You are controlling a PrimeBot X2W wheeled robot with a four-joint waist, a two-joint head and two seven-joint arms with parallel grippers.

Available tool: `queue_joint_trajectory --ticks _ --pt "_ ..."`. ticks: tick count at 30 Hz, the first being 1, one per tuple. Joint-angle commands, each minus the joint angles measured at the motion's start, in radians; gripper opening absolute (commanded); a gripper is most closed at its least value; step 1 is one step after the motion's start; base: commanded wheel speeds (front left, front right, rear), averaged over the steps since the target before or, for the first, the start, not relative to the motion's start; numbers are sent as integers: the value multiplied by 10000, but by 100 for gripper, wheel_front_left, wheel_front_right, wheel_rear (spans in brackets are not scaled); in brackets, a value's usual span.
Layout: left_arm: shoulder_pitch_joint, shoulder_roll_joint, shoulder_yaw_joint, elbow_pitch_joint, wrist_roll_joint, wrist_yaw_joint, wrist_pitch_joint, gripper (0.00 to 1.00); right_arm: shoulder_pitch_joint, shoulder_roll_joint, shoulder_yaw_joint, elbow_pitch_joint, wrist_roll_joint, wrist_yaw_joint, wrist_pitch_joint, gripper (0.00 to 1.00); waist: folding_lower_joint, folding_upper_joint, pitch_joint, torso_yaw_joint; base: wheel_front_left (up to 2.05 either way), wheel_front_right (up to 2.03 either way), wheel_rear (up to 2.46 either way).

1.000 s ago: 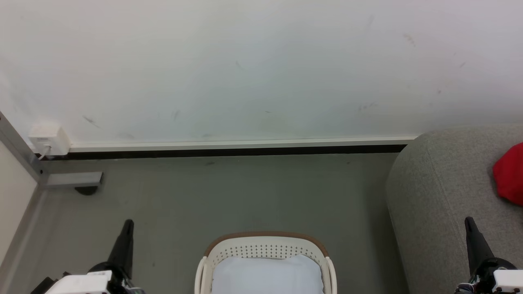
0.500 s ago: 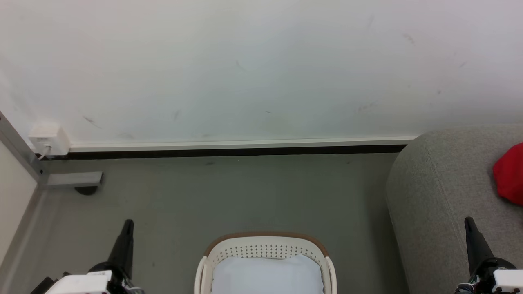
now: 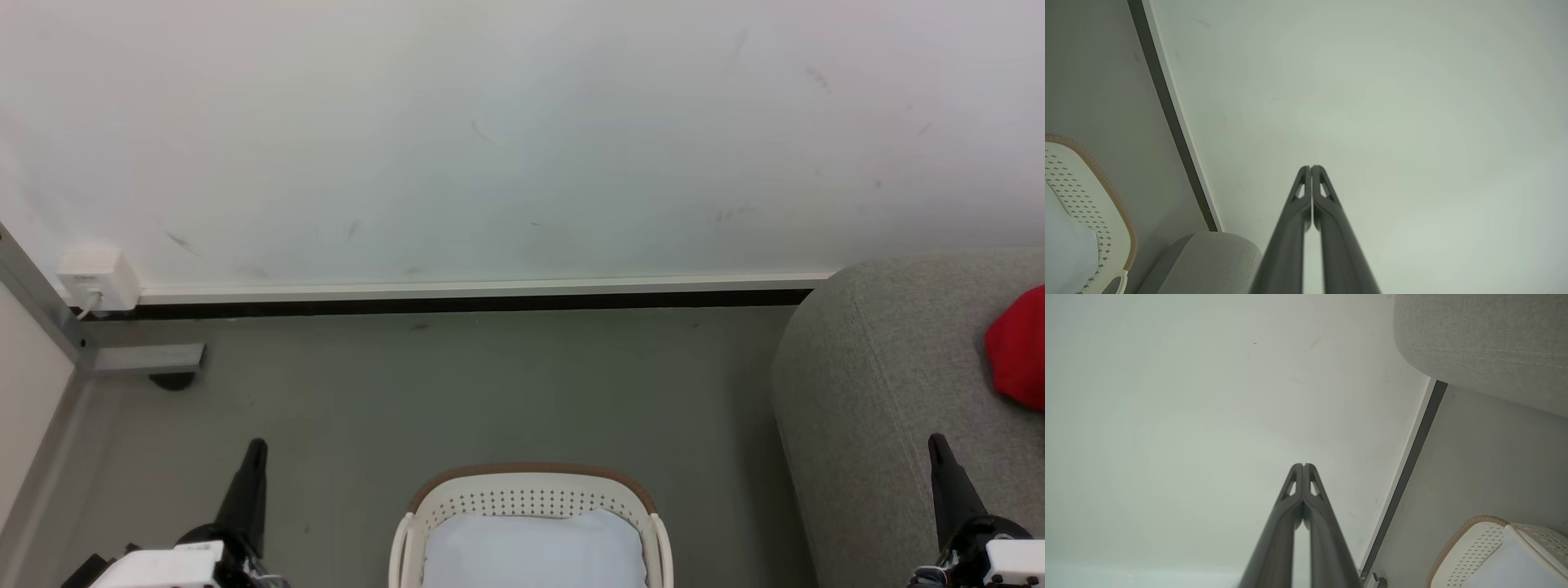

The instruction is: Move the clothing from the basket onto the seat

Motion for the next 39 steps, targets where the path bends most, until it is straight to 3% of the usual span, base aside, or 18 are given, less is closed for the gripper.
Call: queue_joint_trajectory --ticks 1,39 --pt "-91 69 27 -30 -134 -61 38 0 -124 15 -46 30 -14 -21 3 0 0 0 0 0 0 0 0" --pt "-89 68 25 -32 -136 -61 36 0 -126 29 -62 30 -40 -21 27 0 0 0 0 0 0 0 0"
